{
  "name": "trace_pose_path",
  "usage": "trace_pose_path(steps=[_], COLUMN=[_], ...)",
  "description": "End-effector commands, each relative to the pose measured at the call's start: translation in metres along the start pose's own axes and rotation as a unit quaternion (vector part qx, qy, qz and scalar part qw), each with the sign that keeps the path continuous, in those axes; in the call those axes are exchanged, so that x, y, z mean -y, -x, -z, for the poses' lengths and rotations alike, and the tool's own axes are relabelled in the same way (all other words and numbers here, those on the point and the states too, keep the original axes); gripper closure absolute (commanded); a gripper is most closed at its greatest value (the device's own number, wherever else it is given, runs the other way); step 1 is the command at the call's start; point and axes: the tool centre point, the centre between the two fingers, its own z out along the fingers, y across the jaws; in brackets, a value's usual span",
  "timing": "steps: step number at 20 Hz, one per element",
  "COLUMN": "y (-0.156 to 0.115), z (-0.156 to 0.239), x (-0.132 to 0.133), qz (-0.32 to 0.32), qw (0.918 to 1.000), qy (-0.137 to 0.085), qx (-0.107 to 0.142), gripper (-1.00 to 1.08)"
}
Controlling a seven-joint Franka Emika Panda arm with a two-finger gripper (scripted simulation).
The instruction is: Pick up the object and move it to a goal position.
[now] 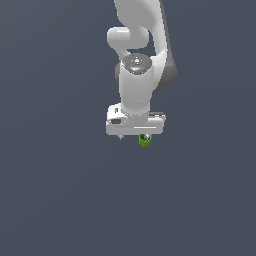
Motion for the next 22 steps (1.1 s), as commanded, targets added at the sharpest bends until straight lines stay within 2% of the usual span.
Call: trace_pose_path(steps=[1, 9, 15, 22], y=[0.0, -0.006, -0.005, 0.004], z=[0.0, 0.0, -0.001, -0.013], x=[0.0, 0.001, 0.001, 0.009], qz=[0.0, -0.006, -0.004, 0.034], qw=[1.0, 0.9999, 0.9999, 0.9994], qy=[0.0, -0.012, -0.012, -0.009], qx=[0.0, -0.001, -0.001, 0.001], gripper=[-0.92, -0.92, -0.92, -0.92])
